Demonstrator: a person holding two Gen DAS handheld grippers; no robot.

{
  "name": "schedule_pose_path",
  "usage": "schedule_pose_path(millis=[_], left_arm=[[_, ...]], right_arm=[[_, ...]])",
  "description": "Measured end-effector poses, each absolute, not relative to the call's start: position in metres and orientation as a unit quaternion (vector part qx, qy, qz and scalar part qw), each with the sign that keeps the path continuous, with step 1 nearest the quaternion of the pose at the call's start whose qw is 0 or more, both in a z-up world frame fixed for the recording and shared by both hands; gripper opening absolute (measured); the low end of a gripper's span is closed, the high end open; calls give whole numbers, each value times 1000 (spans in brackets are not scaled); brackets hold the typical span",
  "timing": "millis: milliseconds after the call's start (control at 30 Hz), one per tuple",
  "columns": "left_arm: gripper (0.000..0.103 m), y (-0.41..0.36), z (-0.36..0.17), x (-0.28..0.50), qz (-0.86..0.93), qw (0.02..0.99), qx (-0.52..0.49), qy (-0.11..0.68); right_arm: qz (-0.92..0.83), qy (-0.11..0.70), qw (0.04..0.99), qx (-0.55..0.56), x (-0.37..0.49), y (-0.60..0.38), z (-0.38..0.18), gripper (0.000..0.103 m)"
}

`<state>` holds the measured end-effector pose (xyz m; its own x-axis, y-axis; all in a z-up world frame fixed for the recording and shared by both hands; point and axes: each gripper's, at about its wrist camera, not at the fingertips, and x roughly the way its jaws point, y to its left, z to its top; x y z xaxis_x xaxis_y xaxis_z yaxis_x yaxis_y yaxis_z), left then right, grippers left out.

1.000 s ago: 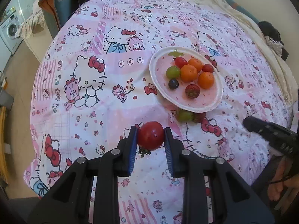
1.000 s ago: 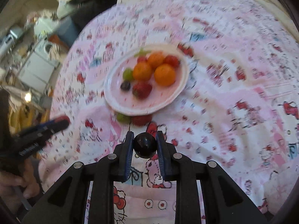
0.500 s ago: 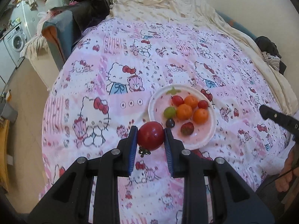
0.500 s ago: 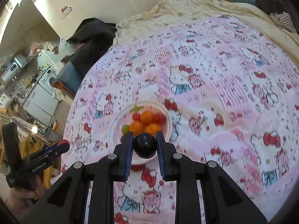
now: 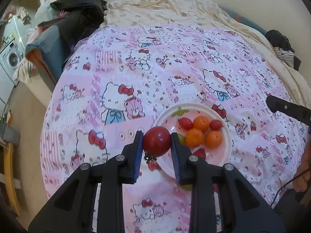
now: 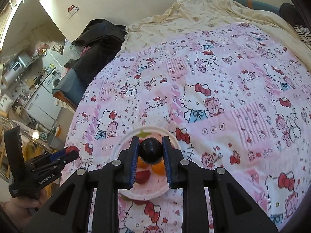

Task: Organize fruits
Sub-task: 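Carry the tomato with the left tool over the plate while the right tool carries the dark grape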

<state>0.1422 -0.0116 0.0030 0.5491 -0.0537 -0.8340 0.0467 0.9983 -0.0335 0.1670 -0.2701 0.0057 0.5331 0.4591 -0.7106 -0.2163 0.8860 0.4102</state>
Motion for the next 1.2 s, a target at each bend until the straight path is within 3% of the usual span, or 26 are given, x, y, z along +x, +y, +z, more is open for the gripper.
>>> schedule_pose_path(millis=[600, 1200], left_arm=[[24, -19, -49, 197, -32, 860, -2, 509], [24, -31, -89, 201, -67, 833, -4, 550]], right_arm=[[220, 494, 830, 139, 224, -247, -46, 25], [251, 585, 754, 164, 233, -224, -110, 26]])
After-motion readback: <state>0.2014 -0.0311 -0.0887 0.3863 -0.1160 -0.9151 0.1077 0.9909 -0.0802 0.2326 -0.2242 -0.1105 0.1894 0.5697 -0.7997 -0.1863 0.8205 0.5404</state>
